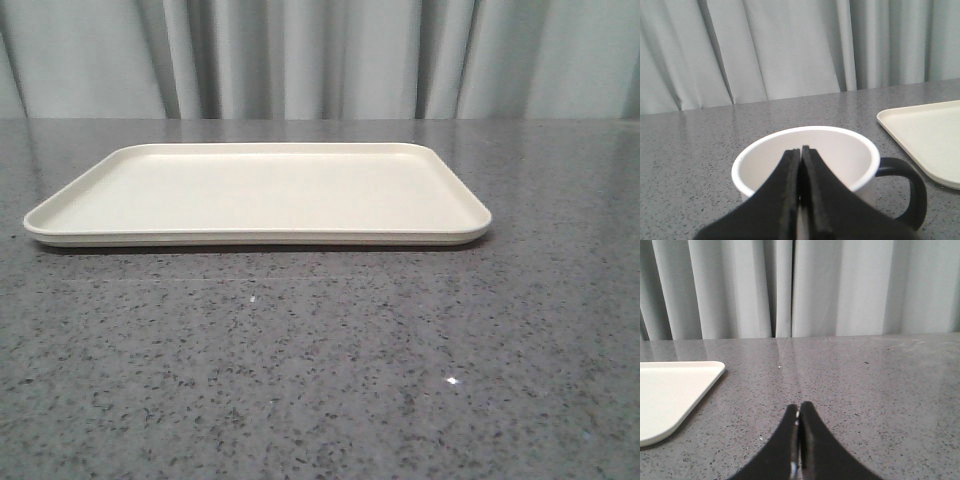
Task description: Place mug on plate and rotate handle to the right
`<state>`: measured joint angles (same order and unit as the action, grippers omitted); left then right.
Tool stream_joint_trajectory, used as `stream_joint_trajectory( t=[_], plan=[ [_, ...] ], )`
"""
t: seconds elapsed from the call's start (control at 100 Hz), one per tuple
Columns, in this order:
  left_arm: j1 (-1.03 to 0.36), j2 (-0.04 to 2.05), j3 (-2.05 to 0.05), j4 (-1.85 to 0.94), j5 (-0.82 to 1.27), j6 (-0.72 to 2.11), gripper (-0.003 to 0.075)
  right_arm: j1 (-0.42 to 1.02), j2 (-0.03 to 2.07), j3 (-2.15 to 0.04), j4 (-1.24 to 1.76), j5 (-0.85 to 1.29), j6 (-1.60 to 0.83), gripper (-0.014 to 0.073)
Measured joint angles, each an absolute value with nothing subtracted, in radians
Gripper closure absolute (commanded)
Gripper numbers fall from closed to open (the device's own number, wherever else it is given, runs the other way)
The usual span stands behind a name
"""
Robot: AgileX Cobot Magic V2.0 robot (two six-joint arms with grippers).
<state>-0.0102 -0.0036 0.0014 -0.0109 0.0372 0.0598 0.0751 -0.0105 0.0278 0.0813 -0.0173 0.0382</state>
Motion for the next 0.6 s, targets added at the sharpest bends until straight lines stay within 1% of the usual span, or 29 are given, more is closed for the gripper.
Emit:
stream_joint_trajectory(
  t=[0.24, 0.45, 0.6],
  plan=[
    [-0.010, -0.004, 0.001, 0.216, 0.037, 0.060, 0.0740, 0.075, -0.011, 0.028, 0.081, -0.017, 0.038, 0.0713],
    [-0.010, -0.004, 0.001, 0.243, 0.033, 0.060, 0.0740, 0.075, -0.011, 0.028, 0.081, -0.017, 0.038, 0.0713],
    [-0.010, -0.004, 0.001, 0.243, -0.013, 0.060, 0.0740, 0.075, -0.011, 0.028, 0.081, -0.017, 0.038, 0.0713]
  ],
)
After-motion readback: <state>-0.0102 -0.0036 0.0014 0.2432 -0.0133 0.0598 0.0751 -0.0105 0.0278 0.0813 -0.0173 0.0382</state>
